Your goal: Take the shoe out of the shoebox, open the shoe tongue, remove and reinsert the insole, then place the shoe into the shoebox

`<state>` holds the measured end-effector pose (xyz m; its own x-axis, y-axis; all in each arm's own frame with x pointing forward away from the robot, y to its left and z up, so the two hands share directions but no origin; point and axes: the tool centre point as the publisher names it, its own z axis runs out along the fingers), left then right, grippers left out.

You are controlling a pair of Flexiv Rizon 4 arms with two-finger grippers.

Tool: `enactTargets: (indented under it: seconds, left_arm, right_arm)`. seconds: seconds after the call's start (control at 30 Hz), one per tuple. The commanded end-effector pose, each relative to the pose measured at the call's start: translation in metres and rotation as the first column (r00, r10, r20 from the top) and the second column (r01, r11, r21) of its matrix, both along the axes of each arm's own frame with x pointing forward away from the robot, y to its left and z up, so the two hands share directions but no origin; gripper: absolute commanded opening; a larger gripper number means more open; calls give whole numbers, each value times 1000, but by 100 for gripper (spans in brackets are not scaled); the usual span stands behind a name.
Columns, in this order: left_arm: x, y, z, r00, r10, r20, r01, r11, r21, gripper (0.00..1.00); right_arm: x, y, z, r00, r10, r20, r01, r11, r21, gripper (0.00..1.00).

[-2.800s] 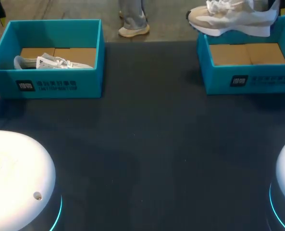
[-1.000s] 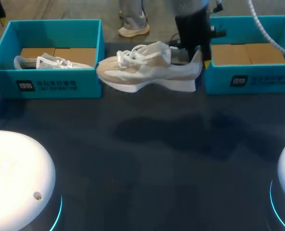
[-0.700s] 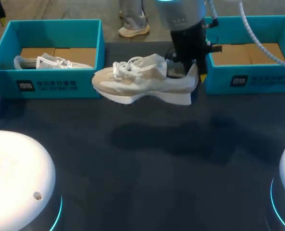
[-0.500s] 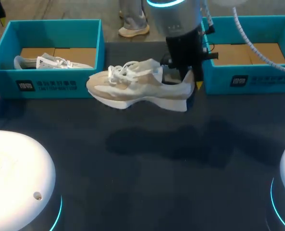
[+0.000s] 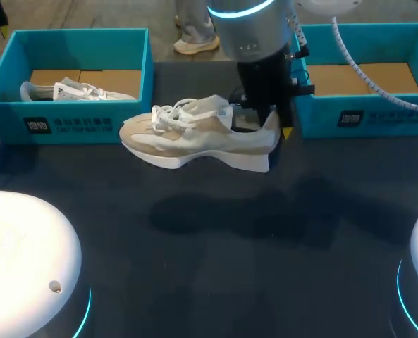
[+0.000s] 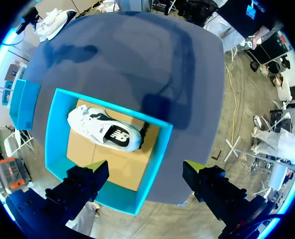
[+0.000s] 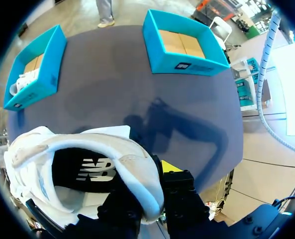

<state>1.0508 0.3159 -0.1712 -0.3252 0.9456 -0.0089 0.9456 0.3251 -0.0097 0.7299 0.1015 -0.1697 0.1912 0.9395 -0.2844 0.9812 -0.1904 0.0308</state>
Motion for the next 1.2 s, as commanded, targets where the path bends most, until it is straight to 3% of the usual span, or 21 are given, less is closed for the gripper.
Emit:
enactTargets:
  seconds: [0.03, 0.33, 0.57, 0.83, 1.0, 1.2]
  left_arm:
    - [-1, 0, 0, 1000, -1, 1, 1, 1000, 3, 100]
    - [-1, 0, 0, 1000, -1, 1, 1, 1000, 3, 100]
    - [-1, 0, 0, 1000, -1, 1, 1, 1000, 3, 100]
    - [-1, 0, 0, 1000, -1, 1, 1, 1000, 3, 100]
    - [-1, 0, 0, 1000, -1, 1, 1, 1000, 3, 100]
    - [-1, 0, 0, 1000, -1, 1, 1, 1000, 3, 100]
  right_arm:
    - [0, 0, 1, 1000, -2, 0, 2, 1000, 2, 0]
    - [0, 0, 1, 1000, -2, 0, 2, 1000, 2, 0]
    - [-20, 17, -31, 999, 32, -22, -33, 999, -35, 0]
    - [-36, 20, -47, 999, 29, 14, -28, 998, -49, 0]
    - [-37, 24, -74, 997, 68, 33, -64, 993, -99, 0]
    - [-29, 25, -120, 996, 81, 43, -79, 996, -46, 0]
